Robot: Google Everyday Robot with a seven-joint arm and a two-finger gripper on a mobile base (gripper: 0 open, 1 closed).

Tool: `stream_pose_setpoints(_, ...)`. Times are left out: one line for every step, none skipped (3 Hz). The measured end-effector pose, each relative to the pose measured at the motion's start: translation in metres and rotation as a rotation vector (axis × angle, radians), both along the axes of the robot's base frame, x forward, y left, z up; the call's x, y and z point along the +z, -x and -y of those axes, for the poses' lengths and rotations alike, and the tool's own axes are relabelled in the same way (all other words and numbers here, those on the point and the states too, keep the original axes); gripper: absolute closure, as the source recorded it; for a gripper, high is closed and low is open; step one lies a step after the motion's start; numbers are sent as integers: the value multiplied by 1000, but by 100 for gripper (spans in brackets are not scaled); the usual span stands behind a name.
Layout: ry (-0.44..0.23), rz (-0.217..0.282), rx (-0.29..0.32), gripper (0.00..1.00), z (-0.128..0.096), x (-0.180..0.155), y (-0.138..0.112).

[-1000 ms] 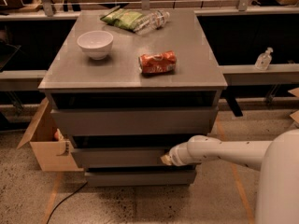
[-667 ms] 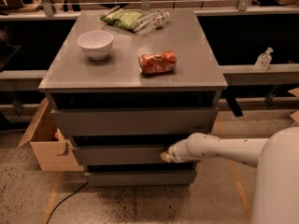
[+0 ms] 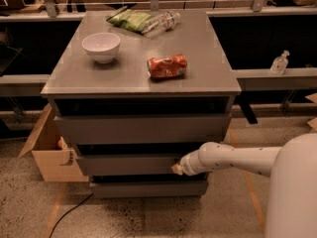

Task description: Close middle drawer

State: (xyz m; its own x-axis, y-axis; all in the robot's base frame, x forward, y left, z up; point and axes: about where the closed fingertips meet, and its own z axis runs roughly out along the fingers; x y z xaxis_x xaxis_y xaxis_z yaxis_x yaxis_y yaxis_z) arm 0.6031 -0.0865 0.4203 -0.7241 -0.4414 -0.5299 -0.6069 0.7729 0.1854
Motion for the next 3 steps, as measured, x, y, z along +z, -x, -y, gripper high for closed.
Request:
stream_pose_setpoints(13,-99,-115,100,37,-12,46)
stream_pose_setpoints(22,-137,-205,100,66,-14,79)
stream_pose_setpoints(14,-141,-301,100,107,-9,102)
